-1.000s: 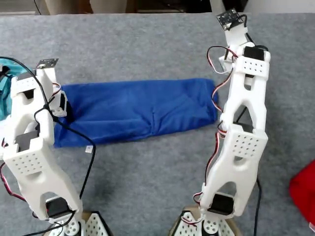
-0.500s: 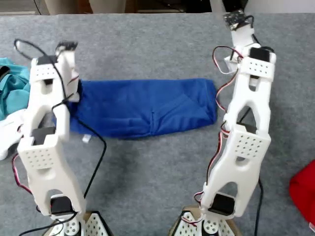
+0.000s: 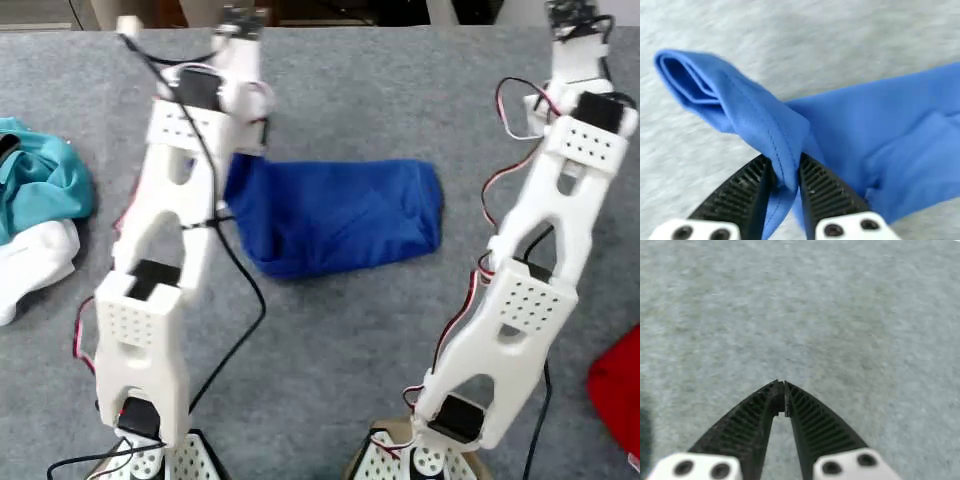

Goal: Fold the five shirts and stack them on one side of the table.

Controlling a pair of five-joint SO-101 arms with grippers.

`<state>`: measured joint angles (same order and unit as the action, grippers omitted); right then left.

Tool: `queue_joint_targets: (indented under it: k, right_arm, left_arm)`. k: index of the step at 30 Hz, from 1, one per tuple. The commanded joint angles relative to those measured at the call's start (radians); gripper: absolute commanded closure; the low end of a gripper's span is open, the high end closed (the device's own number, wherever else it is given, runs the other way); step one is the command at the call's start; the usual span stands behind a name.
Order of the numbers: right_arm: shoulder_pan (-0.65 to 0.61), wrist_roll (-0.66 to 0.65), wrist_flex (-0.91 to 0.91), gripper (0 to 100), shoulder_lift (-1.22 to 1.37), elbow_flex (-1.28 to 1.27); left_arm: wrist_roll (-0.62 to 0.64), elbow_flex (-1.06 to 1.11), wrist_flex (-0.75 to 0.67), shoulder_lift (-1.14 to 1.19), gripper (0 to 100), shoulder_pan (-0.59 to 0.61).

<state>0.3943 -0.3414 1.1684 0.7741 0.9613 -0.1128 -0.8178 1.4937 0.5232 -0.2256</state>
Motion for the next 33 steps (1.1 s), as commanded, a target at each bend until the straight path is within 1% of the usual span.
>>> queue_joint_targets:
  k: [1,5,8,11,15,18,22,26,30,33]
  right_arm:
    - [0.018,0.006,0.002,99.2,-0.015,0.054]
    - [0.019,0.006,0.000,99.2,-0.015,0.054]
    - [0.030,0.006,-0.011,99.2,-0.012,0.053]
    - [0.045,0.006,-0.018,99.2,0.013,0.062]
    - [0.045,0.006,-0.031,99.2,0.024,0.062]
    - [0.045,0.006,-0.032,99.2,0.025,0.062]
    - [0.045,0.006,-0.032,99.2,0.025,0.062]
    - [0.045,0.006,-0.032,99.2,0.027,0.061]
    - [0.044,0.006,-0.032,99.2,0.027,0.061]
    - [0.042,0.006,-0.032,99.2,0.027,0.061]
  left_arm:
    - [0.075,-0.046,-0.095,-0.007,98,-0.084]
    - [0.157,-0.057,-0.192,0.065,98,-0.169]
    - [0.198,-0.058,-0.239,0.125,98,-0.227]
    - [0.218,-0.064,-0.267,0.163,98,-0.279]
    - [0.224,-0.157,-0.275,0.197,98,-0.324]
    - [0.255,-0.245,-0.267,0.222,98,-0.339]
    - [0.250,-0.347,-0.203,0.232,98,-0.321]
    - [0.242,-0.408,-0.097,0.232,98,-0.233]
    - [0.143,-0.457,0.021,0.225,98,-0.189]
    - [0.118,-0.503,0.112,0.225,98,-0.198]
